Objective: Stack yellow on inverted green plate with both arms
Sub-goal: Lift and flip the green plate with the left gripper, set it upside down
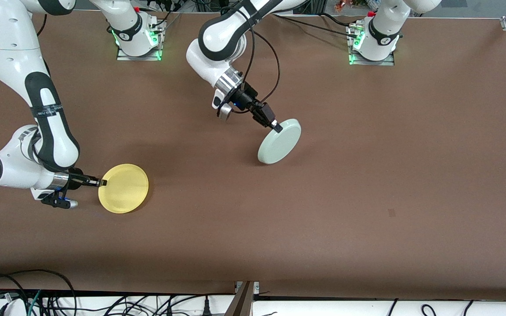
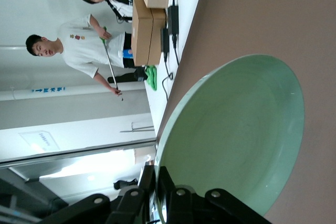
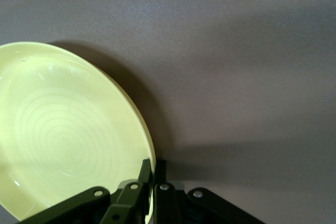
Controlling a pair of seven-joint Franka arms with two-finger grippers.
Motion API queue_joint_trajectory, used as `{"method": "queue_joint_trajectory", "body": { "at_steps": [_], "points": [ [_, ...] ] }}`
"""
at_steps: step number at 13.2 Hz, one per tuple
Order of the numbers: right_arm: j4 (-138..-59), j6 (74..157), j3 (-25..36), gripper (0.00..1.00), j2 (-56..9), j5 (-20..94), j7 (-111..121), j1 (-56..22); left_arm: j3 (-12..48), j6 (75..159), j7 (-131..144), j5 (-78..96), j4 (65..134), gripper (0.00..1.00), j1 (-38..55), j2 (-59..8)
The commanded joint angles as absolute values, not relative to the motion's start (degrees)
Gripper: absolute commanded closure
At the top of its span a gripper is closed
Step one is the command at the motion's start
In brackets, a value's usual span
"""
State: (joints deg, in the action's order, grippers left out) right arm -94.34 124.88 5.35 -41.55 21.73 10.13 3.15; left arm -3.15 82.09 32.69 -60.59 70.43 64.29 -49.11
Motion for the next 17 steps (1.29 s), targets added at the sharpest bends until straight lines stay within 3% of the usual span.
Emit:
{"method": "queue_joint_trajectory", "body": {
  "at_steps": [1,9,10,12,17],
  "points": [
    [-93.7,124.6,4.7,1.0,-41.3,23.2,11.3,3.6,-4.0,88.3,33.5,-63.4,65.9,1.0,63.6,-54.0],
    [-80.1,107.1,4.9,1.0,-39.2,22.8,10.4,3.2,-4.0,89.6,45.7,-70.0,66.4,1.0,65.8,-59.7],
    [-80.0,106.4,4.8,1.0,-38.8,22.4,10.4,3.2,-4.0,89.6,46.1,-70.1,66.4,0.93,66.7,-60.3],
    [-79.9,105.6,4.8,1.0,-37.6,20.3,10.5,2.6,-3.8,89.6,47.5,-69.8,66.4,0.0,67.6,-60.4],
    [-79.9,105.5,4.7,1.0,-35.3,20.4,7.0,0.2,-3.3,90.3,64.8,-69.2,66.4,0.0,70.5,-63.0]
  ]
}}
